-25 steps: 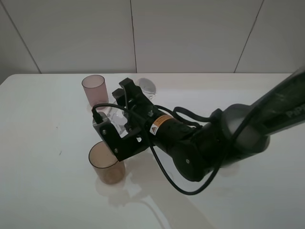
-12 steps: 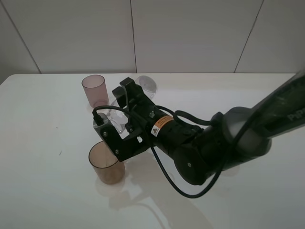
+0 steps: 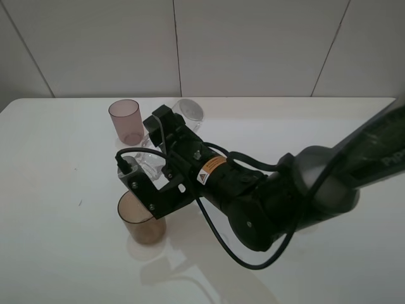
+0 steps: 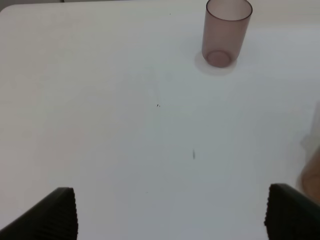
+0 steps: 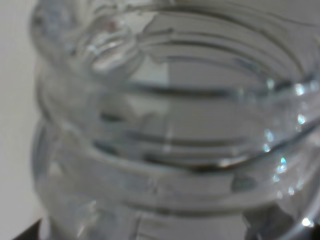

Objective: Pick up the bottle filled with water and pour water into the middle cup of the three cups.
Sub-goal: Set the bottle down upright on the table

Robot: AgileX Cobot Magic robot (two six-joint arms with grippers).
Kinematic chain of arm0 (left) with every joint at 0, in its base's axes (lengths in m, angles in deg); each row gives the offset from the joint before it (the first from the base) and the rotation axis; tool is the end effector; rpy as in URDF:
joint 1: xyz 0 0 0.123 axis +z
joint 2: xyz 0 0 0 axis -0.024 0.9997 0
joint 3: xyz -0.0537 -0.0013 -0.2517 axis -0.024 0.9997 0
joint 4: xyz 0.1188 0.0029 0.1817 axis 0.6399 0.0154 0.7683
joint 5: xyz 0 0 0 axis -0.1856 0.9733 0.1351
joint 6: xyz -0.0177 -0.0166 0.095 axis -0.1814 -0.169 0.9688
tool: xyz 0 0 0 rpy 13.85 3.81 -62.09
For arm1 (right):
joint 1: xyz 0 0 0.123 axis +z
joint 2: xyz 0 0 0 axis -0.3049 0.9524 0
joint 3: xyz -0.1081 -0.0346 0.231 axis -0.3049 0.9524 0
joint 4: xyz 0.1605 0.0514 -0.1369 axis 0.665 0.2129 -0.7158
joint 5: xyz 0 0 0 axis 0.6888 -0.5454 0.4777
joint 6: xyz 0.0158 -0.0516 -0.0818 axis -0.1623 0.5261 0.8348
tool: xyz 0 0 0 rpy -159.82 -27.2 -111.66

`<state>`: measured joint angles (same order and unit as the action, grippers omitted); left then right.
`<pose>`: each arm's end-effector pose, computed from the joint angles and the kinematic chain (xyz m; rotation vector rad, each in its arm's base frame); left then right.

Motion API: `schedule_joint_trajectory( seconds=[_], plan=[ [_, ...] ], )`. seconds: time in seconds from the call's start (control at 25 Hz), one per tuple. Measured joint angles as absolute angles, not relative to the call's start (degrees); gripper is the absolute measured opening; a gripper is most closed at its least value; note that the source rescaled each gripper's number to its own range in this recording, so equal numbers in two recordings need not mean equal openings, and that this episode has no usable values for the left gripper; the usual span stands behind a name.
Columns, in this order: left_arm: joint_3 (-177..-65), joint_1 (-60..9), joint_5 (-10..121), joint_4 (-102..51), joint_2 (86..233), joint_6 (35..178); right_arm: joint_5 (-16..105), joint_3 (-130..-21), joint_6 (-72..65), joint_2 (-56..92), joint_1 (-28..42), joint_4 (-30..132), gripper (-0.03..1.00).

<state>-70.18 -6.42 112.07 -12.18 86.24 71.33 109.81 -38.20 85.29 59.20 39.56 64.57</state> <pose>-0.0026 0.0002 0.2578 0.0683 2.0357 -0.0682 0.2084 0.2700 0.1304 -1.7501 0.5963 -0.7942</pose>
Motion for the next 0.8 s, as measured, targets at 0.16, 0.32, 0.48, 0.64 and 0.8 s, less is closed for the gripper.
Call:
schedule_joint_trajectory(
  seconds=[0.16, 0.32, 0.48, 0.64, 0.8],
  plan=[
    [-70.18, -6.42, 112.07, -12.18, 86.24, 71.33, 110.57, -38.20, 85.67, 59.20, 39.56, 64.57, 0.00],
    [-70.18, -6.42, 112.07, -12.18, 86.24, 71.33, 112.00, -38.20, 85.83, 59.20, 39.56, 64.57, 0.00],
    [-70.18, -6.42, 112.07, -12.18, 86.24, 71.33, 112.25, -38.20, 85.83, 59.20, 39.56, 64.57, 0.00],
    [-70.18, -6.42, 112.07, -12.18, 86.24, 71.33, 112.43, -38.20, 85.95, 59.20, 39.56, 64.57, 0.00],
    [-70.18, -6.42, 112.07, -12.18, 86.24, 71.33, 112.43, -38.20, 87.84, 59.20, 39.56, 64.57, 0.00]
  ],
)
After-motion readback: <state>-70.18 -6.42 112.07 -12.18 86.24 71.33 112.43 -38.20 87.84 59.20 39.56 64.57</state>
